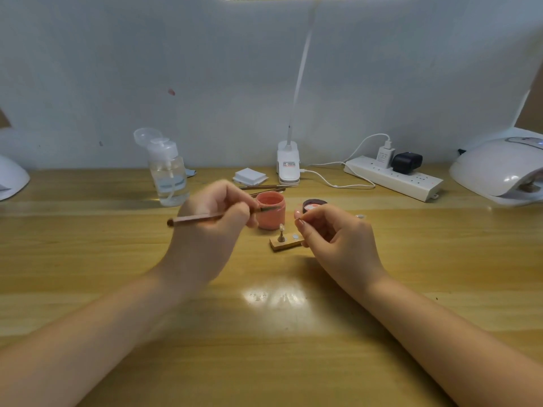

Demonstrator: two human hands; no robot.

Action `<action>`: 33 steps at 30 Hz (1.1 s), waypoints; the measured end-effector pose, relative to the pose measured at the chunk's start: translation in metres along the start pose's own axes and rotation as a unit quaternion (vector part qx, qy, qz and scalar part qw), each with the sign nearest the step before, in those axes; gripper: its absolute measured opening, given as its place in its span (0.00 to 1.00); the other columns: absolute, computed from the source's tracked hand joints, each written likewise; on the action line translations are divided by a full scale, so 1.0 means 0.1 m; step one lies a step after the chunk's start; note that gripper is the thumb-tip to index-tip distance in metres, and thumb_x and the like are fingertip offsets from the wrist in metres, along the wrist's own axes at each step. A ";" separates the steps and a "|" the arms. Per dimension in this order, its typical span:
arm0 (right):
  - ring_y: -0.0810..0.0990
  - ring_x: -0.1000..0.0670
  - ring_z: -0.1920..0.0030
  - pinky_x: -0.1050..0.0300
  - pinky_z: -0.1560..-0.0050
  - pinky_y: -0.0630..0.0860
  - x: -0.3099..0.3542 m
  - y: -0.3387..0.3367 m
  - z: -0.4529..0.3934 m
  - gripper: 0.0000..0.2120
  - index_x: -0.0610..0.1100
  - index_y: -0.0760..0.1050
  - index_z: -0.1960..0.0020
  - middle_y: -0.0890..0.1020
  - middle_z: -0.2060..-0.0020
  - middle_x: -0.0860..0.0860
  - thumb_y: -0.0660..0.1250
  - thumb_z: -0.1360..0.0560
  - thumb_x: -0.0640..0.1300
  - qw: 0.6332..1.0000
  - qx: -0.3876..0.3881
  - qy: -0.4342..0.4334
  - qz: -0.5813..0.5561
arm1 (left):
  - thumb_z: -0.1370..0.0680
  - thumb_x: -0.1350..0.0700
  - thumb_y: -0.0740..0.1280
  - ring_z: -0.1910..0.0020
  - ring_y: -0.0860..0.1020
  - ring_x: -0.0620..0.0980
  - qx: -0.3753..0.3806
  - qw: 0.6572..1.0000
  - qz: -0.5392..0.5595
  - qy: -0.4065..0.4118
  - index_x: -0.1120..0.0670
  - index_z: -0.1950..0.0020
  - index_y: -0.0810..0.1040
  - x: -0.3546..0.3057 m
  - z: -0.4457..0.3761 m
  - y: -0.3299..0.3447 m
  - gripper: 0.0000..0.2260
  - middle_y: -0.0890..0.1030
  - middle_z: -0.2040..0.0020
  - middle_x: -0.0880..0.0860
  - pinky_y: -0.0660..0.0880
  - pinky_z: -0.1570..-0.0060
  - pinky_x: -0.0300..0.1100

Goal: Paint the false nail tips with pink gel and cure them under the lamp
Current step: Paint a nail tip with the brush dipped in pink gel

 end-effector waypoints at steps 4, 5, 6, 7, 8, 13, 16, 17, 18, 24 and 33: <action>0.81 0.50 0.63 0.48 0.59 0.78 0.00 0.01 0.00 0.05 0.39 0.82 0.52 0.82 0.64 0.47 0.71 0.26 0.39 1.000 0.003 0.001 0.005 | 0.32 0.54 0.63 0.67 0.76 0.48 -0.038 0.994 -0.058 -0.089 0.57 0.63 0.81 0.14 -0.40 -0.14 0.09 0.82 0.71 0.49 0.74 0.62 0.47; 0.81 0.50 0.64 0.48 0.59 0.78 0.00 0.01 0.00 0.04 0.39 0.82 0.52 0.82 0.64 0.47 0.71 0.26 0.39 1.000 0.003 0.000 0.005 | 0.31 0.54 0.65 0.66 0.76 0.49 -0.029 0.990 -0.090 -0.107 0.58 0.62 0.82 0.17 -0.49 -0.13 0.09 0.82 0.71 0.49 0.75 0.61 0.48; 0.81 0.49 0.64 0.47 0.59 0.78 0.00 0.01 0.00 0.04 0.39 0.81 0.52 0.82 0.64 0.47 0.71 0.26 0.39 1.000 0.003 0.001 0.004 | 0.29 0.55 0.66 0.65 0.76 0.50 -0.017 0.984 -0.125 -0.123 0.58 0.62 0.82 0.21 -0.58 -0.12 0.08 0.82 0.71 0.49 0.76 0.61 0.48; 0.81 0.49 0.64 0.47 0.59 0.78 0.00 0.01 0.00 0.04 0.39 0.81 0.52 0.82 0.64 0.47 0.71 0.26 0.39 1.000 0.004 0.001 0.004 | 0.27 0.56 0.66 0.65 0.76 0.50 -0.008 0.977 -0.163 -0.135 0.57 0.62 0.83 0.23 -0.66 -0.11 0.08 0.82 0.70 0.49 0.75 0.62 0.46; 0.81 0.48 0.64 0.47 0.59 0.78 0.00 0.01 0.00 0.04 0.39 0.81 0.52 0.82 0.64 0.47 0.71 0.26 0.39 1.000 0.004 0.001 0.004 | 0.27 0.56 0.66 0.65 0.75 0.49 -0.001 0.970 -0.199 -0.143 0.56 0.61 0.84 0.24 -0.74 -0.09 0.08 0.82 0.68 0.49 0.72 0.64 0.43; 0.79 0.47 0.66 0.46 0.60 0.77 0.01 0.00 0.00 0.03 0.38 0.82 0.54 0.82 0.66 0.47 0.72 0.27 0.38 1.000 -0.011 -0.003 0.002 | 0.28 0.55 0.67 0.62 0.75 0.47 0.073 0.941 -0.262 -0.200 0.57 0.57 0.82 0.33 -0.99 0.12 0.07 0.82 0.63 0.52 0.69 0.66 0.40; 0.79 0.47 0.66 0.46 0.60 0.76 0.00 -0.01 -0.01 0.03 0.38 0.82 0.55 0.82 0.66 0.46 0.72 0.27 0.38 1.000 -0.011 -0.004 0.003 | 0.28 0.57 0.68 0.64 0.72 0.49 0.103 0.925 -0.294 -0.216 0.56 0.63 0.76 0.41 -1.01 0.24 0.05 0.76 0.64 0.53 0.68 0.65 0.41; 0.79 0.48 0.66 0.46 0.60 0.76 0.01 -0.01 -0.01 0.03 0.38 0.82 0.55 0.82 0.66 0.47 0.72 0.27 0.38 1.000 -0.012 -0.005 0.004 | 0.28 0.57 0.68 0.65 0.71 0.49 0.114 0.922 -0.300 -0.218 0.56 0.64 0.74 0.44 -1.00 0.27 0.06 0.74 0.64 0.53 0.66 0.65 0.42; 0.79 0.48 0.66 0.47 0.60 0.77 0.01 -0.01 0.00 0.03 0.39 0.82 0.55 0.82 0.66 0.47 0.72 0.27 0.38 1.000 -0.013 -0.006 0.005 | 0.28 0.57 0.68 0.65 0.70 0.49 0.125 0.918 -0.305 -0.220 0.56 0.64 0.73 0.47 -0.99 0.31 0.07 0.73 0.63 0.54 0.66 0.65 0.42; 0.79 0.49 0.66 0.48 0.61 0.77 0.00 0.00 0.00 0.04 0.39 0.82 0.54 0.82 0.66 0.48 0.72 0.27 0.39 1.000 -0.011 -0.010 0.012 | 0.27 0.57 0.69 0.62 0.72 0.49 0.135 0.922 -0.275 -0.238 0.58 0.60 0.76 0.54 -0.96 0.37 0.05 0.74 0.60 0.54 0.69 0.63 0.41; 0.80 0.50 0.65 0.48 0.60 0.78 0.02 0.00 0.00 0.03 0.39 0.82 0.54 0.82 0.65 0.48 0.71 0.27 0.38 1.000 -0.005 -0.011 0.011 | 0.27 0.56 0.66 0.71 0.66 0.44 0.011 0.940 -0.130 -0.314 0.59 0.49 0.83 0.67 -0.87 -0.12 0.12 0.78 0.76 0.45 0.60 0.74 0.37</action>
Point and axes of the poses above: each hand's wrist, its own z-axis away from the middle knuckle, its own y-axis out of the palm, x = y × z, the point moved 9 cm from there along -z, towards the middle knuckle
